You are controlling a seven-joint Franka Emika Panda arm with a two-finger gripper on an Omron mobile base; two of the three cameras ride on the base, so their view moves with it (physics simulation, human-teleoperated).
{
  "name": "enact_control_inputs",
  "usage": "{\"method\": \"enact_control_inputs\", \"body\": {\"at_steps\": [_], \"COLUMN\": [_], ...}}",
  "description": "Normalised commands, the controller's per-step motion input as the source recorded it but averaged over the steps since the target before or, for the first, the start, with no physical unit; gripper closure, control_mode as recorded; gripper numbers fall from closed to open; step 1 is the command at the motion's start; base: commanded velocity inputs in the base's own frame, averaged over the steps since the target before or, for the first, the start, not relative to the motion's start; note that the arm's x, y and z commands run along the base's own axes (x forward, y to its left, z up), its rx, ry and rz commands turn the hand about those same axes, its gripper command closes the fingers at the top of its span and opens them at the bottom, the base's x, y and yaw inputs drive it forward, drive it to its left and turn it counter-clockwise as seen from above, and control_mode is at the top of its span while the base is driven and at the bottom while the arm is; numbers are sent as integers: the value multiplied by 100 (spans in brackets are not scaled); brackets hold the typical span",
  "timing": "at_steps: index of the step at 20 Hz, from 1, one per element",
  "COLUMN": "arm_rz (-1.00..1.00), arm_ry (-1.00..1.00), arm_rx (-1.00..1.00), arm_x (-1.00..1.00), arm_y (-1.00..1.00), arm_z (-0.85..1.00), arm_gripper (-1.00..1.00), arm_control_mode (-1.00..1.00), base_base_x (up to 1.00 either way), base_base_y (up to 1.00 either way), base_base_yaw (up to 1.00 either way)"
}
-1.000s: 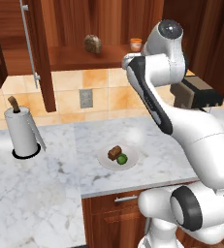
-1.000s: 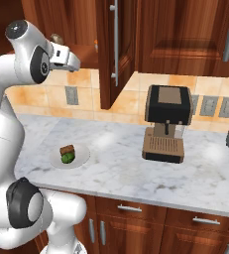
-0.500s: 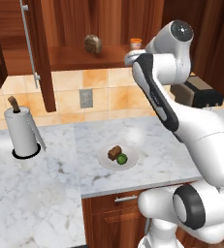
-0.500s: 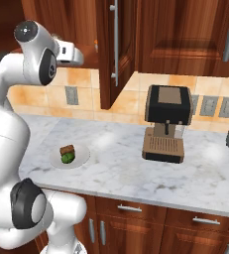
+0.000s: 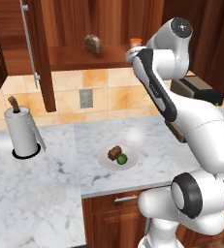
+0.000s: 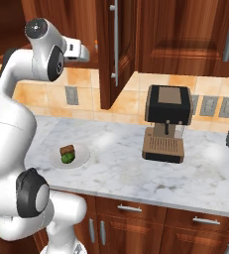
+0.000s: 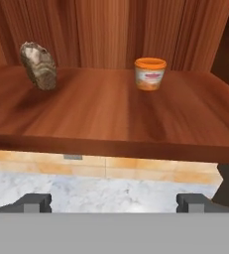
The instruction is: Pick the avocado and bread from the counter and place them on the plate. Then pick the jam from the cabinet and place it next to the plate. Lastly close the cabinet door.
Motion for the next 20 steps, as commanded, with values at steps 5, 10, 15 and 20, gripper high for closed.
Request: {"method": "enact_control_inputs", "body": {"at_steps": [5,10,15,20], "arm_rz": [-1,-4,-5,-2], "arm_ry": [0,0,0,0], "arm_rx": [0,0,0,0], "arm_x": [34,31,35,36], "arm_y": [-4,-5,-8,-14], "arm_z": [0,2,1,0], "arm_gripper": [-100,-100,-100,-100], "arm_control_mode": [-100,-100,-100,-100], "base_base_x": [0,0,0,0], "base_base_y": [0,0,0,0], "base_base_yaw": [0,0,0,0]}}
